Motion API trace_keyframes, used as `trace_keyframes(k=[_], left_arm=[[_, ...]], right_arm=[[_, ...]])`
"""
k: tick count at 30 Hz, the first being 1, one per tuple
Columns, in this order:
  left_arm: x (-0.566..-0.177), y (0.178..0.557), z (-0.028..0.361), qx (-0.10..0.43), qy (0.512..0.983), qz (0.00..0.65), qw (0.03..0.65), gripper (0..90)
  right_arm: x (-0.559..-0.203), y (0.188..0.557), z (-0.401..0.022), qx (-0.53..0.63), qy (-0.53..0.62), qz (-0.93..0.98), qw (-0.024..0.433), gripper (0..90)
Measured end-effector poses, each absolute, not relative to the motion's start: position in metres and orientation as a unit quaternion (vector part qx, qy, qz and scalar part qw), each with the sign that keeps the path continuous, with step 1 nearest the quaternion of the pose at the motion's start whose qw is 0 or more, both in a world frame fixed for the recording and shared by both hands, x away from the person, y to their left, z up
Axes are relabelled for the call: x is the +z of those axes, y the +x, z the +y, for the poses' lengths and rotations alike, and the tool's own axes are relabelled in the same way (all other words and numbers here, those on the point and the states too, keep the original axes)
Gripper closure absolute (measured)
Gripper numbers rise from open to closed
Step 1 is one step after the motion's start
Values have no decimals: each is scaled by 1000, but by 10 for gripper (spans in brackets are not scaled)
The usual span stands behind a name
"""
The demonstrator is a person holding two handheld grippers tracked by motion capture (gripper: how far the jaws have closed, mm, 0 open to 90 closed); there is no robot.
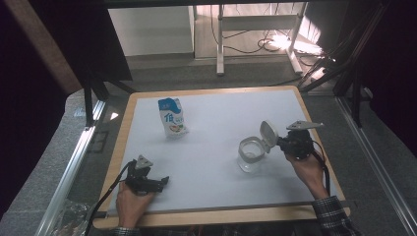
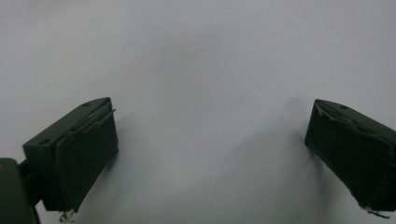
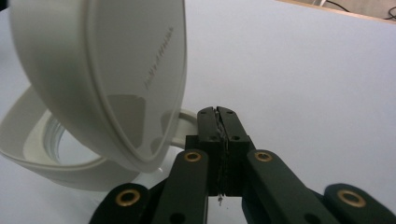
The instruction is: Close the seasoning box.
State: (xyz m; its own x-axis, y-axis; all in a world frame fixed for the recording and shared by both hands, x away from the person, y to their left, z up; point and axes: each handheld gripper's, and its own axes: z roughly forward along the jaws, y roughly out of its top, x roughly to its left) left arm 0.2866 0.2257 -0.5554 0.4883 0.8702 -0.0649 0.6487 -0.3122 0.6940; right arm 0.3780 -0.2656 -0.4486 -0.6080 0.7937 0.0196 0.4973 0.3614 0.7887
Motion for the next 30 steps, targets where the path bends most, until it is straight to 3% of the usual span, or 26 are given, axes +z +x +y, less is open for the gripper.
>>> trace_keyframes(k=[13, 20, 30], left_arm=[[-555, 287, 227, 163, 794, 477, 340, 26], [-552, 287, 233, 159, 790, 482, 344, 102], [-540, 289, 242, 165, 783, 485, 352, 129]], right_arm=[[-457, 366, -280, 396, 413, 793, 206, 769], [-464, 360, -285, 389, 418, 793, 211, 700], [-475, 352, -284, 381, 418, 795, 219, 626]])
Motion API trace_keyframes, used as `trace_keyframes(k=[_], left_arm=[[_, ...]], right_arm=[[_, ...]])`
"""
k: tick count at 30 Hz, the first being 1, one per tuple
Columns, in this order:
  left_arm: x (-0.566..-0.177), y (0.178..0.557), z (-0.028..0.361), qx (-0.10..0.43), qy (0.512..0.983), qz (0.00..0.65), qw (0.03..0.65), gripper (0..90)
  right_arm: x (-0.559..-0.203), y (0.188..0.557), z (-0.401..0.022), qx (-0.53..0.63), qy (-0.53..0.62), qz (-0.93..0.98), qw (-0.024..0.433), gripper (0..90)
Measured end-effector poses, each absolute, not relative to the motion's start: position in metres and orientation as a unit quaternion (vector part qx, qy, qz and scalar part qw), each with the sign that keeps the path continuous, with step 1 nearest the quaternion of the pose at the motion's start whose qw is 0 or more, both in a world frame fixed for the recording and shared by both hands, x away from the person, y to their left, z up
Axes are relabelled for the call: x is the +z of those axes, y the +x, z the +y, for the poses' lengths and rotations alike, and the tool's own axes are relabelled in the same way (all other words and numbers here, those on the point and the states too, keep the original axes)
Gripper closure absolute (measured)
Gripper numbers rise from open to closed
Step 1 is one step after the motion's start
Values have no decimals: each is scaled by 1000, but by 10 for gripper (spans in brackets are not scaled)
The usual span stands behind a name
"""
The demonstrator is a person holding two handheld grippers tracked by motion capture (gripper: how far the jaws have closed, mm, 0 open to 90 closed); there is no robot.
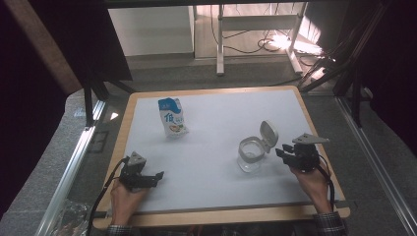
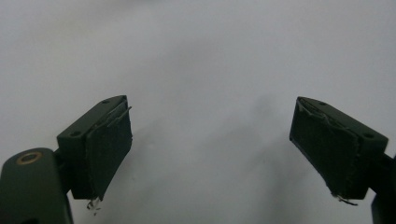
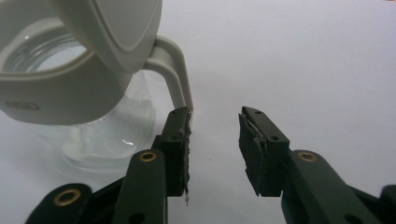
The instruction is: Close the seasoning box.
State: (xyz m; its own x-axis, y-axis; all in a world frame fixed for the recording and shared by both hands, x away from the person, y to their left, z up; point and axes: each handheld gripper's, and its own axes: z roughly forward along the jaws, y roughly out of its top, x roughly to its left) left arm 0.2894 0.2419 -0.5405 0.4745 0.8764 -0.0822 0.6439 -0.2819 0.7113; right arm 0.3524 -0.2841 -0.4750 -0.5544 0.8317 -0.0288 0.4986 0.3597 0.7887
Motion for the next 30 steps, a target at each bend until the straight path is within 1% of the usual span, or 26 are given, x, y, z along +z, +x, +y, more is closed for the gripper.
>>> trace_keyframes(k=[7, 10, 15, 18, 24, 30], left_arm=[[-532, 297, 242, 166, 785, 479, 356, 136], [-527, 303, 242, 164, 783, 477, 364, 157], [-521, 308, 243, 158, 779, 476, 375, 171], [-517, 312, 243, 158, 780, 473, 377, 182], [-508, 323, 242, 162, 787, 465, 372, 194], [-499, 336, 245, 158, 788, 456, 383, 224]], right_arm=[[-482, 349, -285, 381, 423, 793, 217, 585], [-486, 347, -285, 377, 424, 794, 216, 534], [-490, 346, -285, 373, 429, 795, 214, 500], [-493, 343, -287, 373, 434, 790, 221, 478], [-496, 340, -288, 376, 437, 784, 229, 463], [-503, 338, -287, 378, 438, 786, 216, 444]])
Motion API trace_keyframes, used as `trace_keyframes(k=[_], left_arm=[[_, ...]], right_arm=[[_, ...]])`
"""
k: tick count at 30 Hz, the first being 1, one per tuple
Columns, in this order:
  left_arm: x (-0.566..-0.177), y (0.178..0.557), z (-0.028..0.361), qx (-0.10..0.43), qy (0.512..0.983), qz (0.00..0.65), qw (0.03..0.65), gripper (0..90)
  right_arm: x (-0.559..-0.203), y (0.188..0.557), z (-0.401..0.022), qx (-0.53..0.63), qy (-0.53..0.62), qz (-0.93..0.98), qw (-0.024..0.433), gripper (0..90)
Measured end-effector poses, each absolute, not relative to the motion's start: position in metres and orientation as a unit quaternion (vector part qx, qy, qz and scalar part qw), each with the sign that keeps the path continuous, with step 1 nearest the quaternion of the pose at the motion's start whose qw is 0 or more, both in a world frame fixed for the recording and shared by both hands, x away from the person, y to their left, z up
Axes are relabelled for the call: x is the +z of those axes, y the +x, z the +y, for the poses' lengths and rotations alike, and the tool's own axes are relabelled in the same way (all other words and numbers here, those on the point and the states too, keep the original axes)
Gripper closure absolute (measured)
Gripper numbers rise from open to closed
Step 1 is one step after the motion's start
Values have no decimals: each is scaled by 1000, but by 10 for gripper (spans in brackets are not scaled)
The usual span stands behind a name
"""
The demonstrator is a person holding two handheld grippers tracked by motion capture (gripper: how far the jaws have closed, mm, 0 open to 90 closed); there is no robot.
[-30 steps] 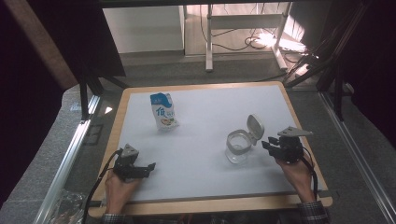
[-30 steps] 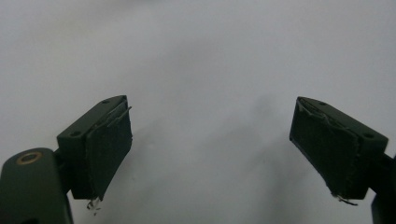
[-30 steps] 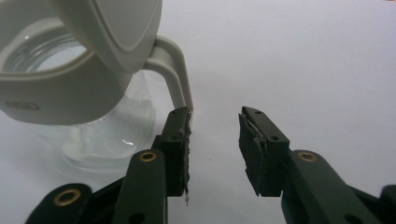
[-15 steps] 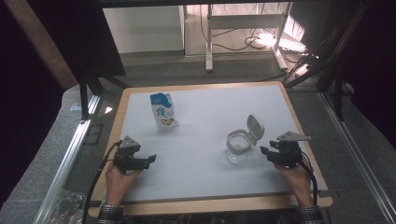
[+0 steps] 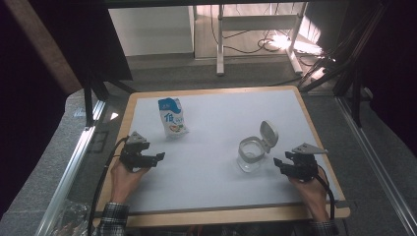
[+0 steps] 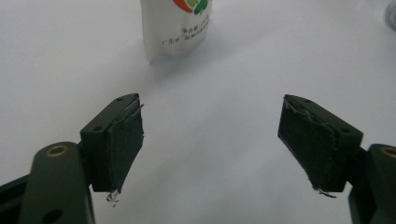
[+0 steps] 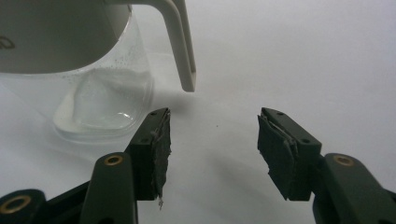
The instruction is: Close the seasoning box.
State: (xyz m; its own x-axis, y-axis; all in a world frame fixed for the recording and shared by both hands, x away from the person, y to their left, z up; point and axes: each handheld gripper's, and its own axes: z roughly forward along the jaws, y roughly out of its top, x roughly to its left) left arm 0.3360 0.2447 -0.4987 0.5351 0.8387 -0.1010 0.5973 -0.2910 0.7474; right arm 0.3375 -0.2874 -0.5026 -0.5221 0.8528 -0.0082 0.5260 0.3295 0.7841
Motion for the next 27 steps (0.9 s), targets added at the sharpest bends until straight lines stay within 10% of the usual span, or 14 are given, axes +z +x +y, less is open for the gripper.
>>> trace_keyframes(k=[27], left_arm=[[-461, 388, 252, 163, 799, 423, 395, 351]], right_arm=[[-522, 333, -285, 360, 431, 807, 184, 339]])
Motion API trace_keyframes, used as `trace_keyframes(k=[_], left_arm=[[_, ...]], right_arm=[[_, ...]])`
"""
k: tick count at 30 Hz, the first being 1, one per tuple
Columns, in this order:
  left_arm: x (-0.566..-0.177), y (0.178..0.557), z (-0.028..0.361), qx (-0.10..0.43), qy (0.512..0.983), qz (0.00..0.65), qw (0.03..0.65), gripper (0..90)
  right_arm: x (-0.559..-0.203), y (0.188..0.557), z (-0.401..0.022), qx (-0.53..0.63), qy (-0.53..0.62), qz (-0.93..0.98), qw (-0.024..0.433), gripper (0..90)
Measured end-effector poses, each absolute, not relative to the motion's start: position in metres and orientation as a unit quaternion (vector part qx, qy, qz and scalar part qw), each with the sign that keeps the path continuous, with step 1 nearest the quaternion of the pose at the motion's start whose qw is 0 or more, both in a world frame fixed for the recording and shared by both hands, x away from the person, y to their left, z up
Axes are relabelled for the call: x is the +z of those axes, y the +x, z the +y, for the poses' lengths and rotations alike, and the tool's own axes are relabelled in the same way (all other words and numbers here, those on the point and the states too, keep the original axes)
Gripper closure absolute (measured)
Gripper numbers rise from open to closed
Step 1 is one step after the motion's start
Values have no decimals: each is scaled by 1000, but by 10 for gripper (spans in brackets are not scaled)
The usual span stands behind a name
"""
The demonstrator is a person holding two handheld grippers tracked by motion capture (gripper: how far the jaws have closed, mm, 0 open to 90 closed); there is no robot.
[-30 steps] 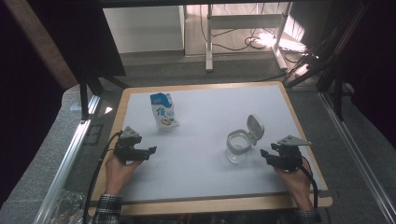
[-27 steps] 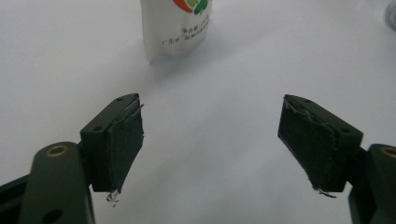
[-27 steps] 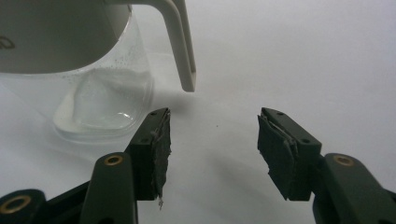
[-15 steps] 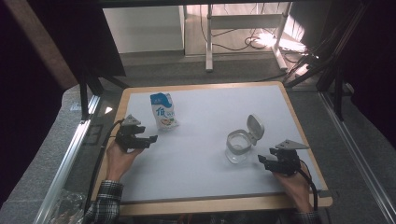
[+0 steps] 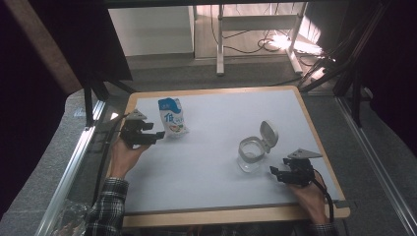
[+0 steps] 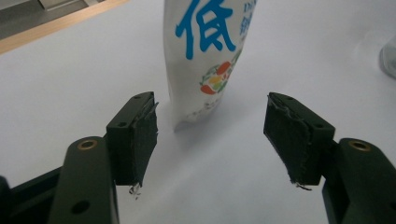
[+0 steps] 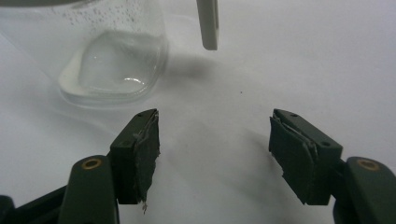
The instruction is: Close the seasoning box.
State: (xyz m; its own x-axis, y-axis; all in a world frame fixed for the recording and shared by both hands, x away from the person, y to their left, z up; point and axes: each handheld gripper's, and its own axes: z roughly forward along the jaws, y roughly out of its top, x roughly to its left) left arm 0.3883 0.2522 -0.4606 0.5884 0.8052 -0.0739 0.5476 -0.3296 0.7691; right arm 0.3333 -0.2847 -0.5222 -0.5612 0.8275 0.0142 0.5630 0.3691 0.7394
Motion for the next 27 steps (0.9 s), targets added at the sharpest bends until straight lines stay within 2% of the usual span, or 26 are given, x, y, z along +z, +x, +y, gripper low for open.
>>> trace_keyframes(k=[14, 27], left_arm=[[-451, 417, 251, 151, 803, 415, 401, 422], [-448, 440, 246, 145, 812, 396, 404, 502]], right_arm=[[-529, 331, -281, 349, 413, 815, 207, 306], [-530, 331, -281, 350, 413, 816, 205, 295]])
